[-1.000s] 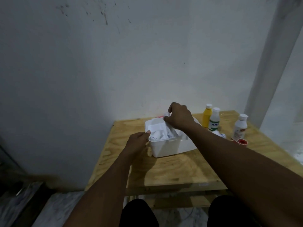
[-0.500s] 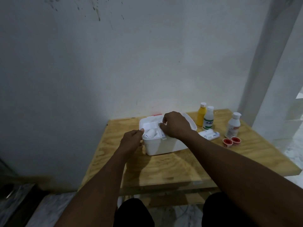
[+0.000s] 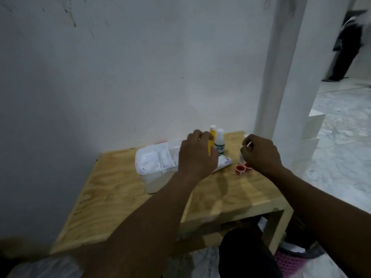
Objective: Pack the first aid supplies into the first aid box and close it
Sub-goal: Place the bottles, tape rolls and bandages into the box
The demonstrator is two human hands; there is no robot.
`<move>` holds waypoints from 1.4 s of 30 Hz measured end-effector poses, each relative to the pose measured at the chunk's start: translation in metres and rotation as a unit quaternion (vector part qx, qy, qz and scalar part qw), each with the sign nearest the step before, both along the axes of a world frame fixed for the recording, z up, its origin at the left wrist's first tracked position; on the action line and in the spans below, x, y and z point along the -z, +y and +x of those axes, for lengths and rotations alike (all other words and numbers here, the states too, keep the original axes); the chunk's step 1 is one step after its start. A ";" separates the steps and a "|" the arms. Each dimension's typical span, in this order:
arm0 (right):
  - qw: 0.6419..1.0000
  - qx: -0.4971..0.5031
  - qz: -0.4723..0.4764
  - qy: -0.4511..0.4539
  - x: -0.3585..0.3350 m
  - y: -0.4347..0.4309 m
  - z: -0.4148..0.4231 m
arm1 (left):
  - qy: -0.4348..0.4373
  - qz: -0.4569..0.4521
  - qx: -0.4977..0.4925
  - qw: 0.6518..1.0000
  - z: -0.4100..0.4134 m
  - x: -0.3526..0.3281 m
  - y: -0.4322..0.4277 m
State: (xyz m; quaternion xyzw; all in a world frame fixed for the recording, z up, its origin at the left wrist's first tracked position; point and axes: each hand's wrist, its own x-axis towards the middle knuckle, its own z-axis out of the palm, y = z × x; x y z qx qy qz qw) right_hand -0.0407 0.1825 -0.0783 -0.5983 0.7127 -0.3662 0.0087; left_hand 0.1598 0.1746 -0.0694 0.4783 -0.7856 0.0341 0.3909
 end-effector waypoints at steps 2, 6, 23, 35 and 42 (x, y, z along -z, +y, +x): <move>0.998 -0.011 0.053 0.020 0.020 0.004 -0.020 | -0.045 0.043 0.056 0.996 -0.030 0.018 0.008; 0.988 -0.037 0.137 0.067 0.049 0.003 -0.038 | -0.148 0.131 0.059 0.978 -0.069 0.052 0.012; 0.990 -0.094 0.049 0.090 0.004 -0.012 -0.031 | -0.148 0.042 0.043 0.987 -0.052 0.029 -0.021; 0.971 -0.236 -0.029 0.032 -0.043 -0.065 0.170 | -0.007 0.104 -0.147 0.984 0.163 -0.016 -0.037; 0.961 -0.272 0.044 0.036 -0.014 -0.077 0.216 | -0.039 0.138 -0.159 0.977 0.177 -0.001 -0.037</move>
